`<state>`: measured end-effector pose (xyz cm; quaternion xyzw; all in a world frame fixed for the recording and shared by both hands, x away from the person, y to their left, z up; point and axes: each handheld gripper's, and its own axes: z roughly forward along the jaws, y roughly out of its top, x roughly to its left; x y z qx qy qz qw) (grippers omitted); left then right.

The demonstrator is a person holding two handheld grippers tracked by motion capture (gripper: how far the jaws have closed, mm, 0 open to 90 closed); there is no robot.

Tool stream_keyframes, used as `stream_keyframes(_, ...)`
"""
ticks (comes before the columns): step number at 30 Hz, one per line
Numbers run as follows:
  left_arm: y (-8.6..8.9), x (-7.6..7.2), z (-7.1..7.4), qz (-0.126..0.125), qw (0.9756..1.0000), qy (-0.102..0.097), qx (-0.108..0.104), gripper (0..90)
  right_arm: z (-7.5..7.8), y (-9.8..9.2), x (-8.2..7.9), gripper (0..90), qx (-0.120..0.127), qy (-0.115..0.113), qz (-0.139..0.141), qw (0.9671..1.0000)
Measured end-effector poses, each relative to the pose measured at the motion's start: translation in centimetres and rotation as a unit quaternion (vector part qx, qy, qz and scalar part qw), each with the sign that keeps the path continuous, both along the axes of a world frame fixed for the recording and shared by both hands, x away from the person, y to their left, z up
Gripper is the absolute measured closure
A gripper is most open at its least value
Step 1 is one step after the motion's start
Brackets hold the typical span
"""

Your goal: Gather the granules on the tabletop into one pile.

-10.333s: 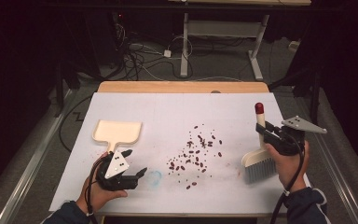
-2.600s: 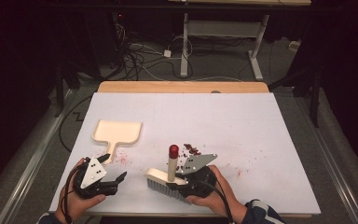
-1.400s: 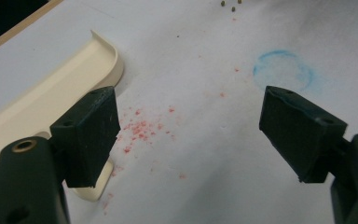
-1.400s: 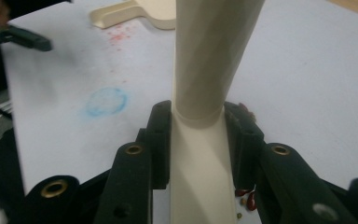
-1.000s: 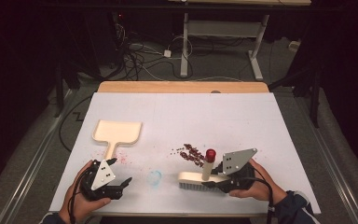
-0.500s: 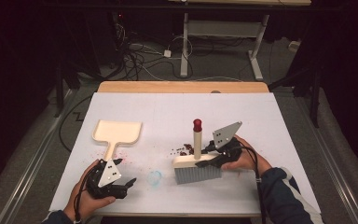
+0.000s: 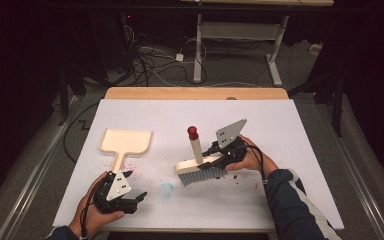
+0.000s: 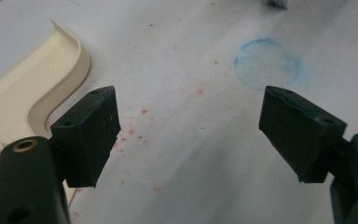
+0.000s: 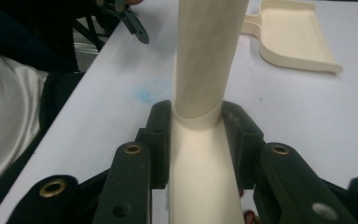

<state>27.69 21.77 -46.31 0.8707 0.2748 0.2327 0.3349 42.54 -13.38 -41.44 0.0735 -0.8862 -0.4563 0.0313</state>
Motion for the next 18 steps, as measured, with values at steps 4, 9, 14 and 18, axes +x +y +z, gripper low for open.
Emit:
stream_keyframes(4, 0.1, -0.1, 0.0, -0.001, 1.0, 0.0, 0.001, 19.4, 1.0, -0.2, -1.2, 67.5, 0.003, -0.019, -0.006, 0.9998)
stream_keyframes(9, 0.3, -0.5, 0.1, 0.001, 1.0, 0.0, 0.001, 19.4, 3.2, -2.8, -3.0, 67.6, 0.034, -0.042, -0.047, 0.9974)
stream_keyframes(14, 0.6, -0.8, 0.3, 0.003, 1.0, -0.005, -0.002, 19.4, 3.8, -6.6, -5.0, 67.6, 0.047, -0.038, -0.205, 0.9769)
stream_keyframes(18, 0.5, -0.7, 0.5, 0.003, 1.0, -0.007, -0.002, 19.4, 2.9, -8.0, -6.4, 67.6, 0.012, -0.076, -0.329, 0.941)
